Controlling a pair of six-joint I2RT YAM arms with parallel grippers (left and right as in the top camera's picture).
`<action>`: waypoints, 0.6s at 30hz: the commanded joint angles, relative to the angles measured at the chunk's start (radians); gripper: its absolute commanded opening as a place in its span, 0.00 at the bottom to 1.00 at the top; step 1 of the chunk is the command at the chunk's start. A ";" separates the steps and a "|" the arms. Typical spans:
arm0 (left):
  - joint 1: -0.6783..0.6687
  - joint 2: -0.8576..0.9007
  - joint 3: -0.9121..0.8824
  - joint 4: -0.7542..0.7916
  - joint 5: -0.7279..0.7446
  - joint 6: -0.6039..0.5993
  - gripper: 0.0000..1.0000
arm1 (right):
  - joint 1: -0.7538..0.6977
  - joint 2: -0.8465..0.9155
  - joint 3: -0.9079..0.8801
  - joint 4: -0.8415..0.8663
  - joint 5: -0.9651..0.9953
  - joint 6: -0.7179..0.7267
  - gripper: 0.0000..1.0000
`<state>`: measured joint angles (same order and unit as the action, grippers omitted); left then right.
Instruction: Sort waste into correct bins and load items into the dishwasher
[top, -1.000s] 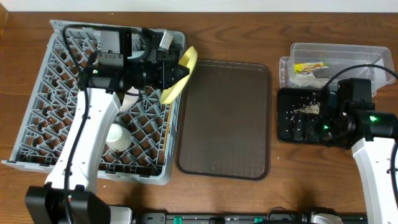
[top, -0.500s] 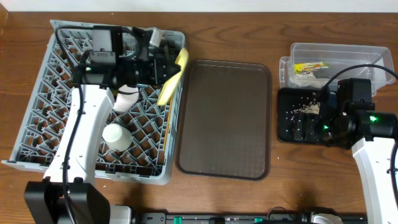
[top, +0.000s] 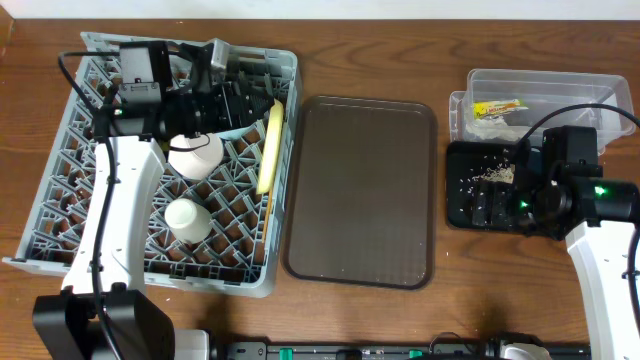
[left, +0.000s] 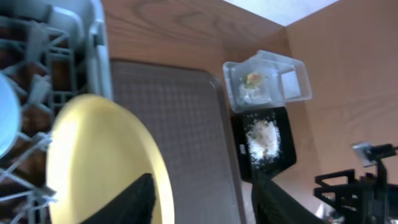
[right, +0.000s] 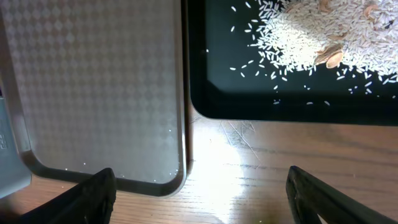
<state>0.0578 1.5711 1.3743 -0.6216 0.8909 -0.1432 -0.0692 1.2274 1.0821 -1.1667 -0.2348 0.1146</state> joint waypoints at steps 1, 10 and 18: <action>0.035 0.001 0.018 -0.002 -0.031 -0.001 0.53 | -0.006 -0.008 0.014 -0.002 -0.001 0.011 0.86; 0.077 -0.065 0.018 -0.106 -0.304 0.021 0.70 | -0.006 -0.008 0.015 0.190 -0.063 0.011 0.94; 0.016 -0.068 0.017 -0.402 -0.789 -0.001 0.82 | 0.018 0.018 0.014 0.469 -0.105 -0.022 0.97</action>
<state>0.0891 1.5093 1.3766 -0.9642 0.3477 -0.1368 -0.0631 1.2297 1.0855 -0.6975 -0.3286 0.1173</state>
